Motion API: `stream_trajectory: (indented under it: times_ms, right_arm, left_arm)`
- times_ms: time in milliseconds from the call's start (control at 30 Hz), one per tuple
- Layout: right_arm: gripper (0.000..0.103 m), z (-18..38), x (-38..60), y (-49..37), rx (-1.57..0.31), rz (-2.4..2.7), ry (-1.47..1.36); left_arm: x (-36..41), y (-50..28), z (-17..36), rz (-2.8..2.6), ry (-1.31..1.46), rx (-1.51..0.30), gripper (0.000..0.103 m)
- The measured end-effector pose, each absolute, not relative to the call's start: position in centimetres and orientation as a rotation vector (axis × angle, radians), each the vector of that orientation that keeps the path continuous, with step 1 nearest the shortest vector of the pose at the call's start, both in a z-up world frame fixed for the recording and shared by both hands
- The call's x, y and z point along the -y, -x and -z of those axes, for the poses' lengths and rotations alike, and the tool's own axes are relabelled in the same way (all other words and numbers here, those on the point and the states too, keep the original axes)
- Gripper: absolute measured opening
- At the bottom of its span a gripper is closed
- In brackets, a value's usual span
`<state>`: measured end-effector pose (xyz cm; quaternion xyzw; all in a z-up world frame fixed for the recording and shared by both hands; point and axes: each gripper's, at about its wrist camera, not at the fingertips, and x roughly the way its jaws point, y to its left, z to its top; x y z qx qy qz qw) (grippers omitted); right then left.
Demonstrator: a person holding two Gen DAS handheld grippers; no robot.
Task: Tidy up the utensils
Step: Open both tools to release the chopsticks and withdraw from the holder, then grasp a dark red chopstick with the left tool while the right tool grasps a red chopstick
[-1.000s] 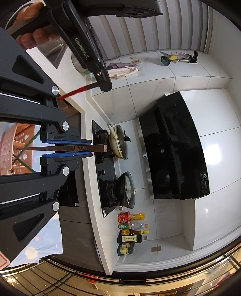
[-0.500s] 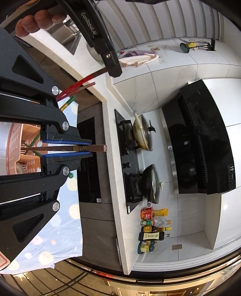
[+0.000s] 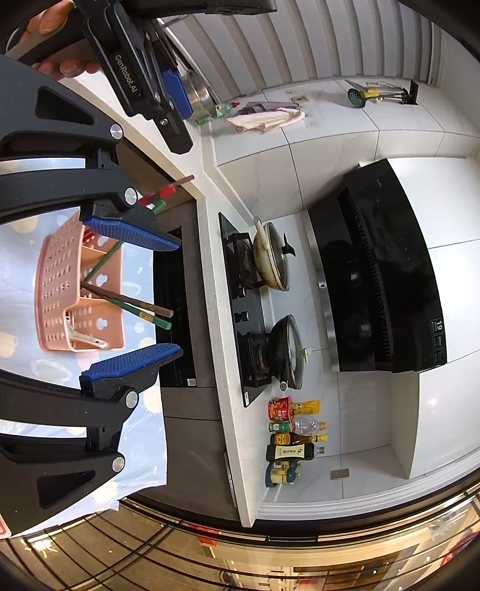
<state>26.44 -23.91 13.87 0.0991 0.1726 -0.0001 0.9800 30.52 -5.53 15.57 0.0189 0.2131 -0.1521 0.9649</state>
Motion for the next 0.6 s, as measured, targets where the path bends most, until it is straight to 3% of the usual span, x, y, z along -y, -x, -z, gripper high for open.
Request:
stream_trajectory:
  times_ms: [600]
  right_arm:
    - [0.051, -12.3, 21.4, -15.5, -0.367, -0.020, -0.145]
  left_arm:
    - [3.3, -21.3, -13.5, 0.305, -0.049, -0.434, 0.079]
